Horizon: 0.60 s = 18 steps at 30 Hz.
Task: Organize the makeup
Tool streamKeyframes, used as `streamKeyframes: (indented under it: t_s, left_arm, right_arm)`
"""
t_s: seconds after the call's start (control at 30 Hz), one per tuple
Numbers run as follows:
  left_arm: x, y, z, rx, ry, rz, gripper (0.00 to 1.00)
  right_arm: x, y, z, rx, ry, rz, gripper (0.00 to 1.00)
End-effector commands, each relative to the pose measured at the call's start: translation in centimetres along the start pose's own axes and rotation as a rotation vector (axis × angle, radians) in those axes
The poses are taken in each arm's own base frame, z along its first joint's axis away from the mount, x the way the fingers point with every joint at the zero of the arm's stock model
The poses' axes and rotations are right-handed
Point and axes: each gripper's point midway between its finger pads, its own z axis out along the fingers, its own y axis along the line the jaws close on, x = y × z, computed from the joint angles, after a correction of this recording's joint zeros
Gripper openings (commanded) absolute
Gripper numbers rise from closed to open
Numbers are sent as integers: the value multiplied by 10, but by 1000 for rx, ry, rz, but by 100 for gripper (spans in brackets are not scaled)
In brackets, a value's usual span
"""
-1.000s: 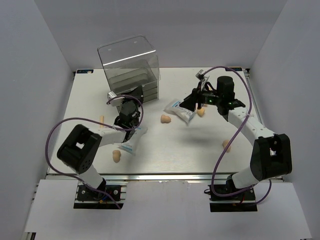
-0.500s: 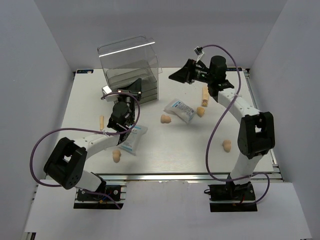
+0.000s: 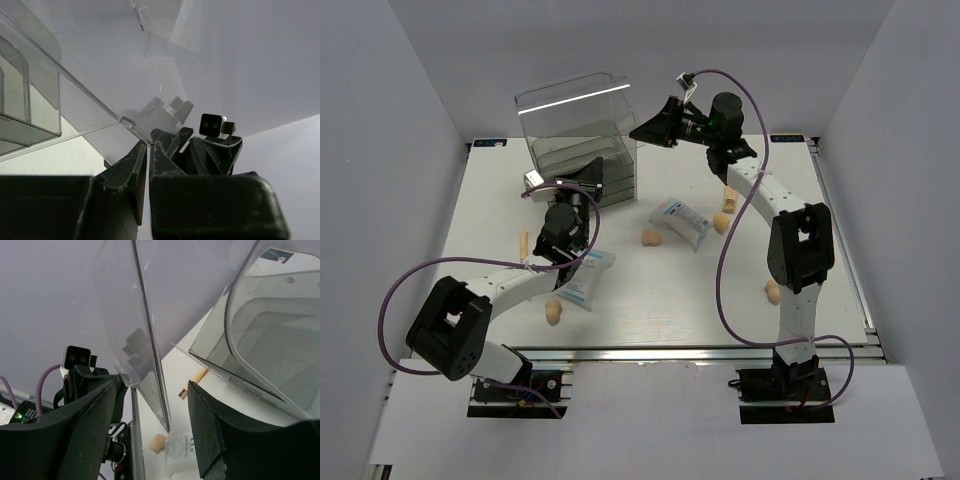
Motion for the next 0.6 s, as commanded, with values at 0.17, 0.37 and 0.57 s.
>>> streamKeyframes:
  t_s: [0.17, 0.37, 0.57]
  left_arm:
    - [-14, -45, 2, 78, -12, -20, 0]
    - [-17, -49, -2, 69, -1, 16, 35]
    - [-38, -55, -28, -12, 46, 176, 58]
  right_arm:
    - [-19, 38, 10, -117, -17, -91, 45]
    - [-19, 50, 6, -142, -9, -116, 28]
    - [-31, 73, 3, -175, -36, -148, 23]
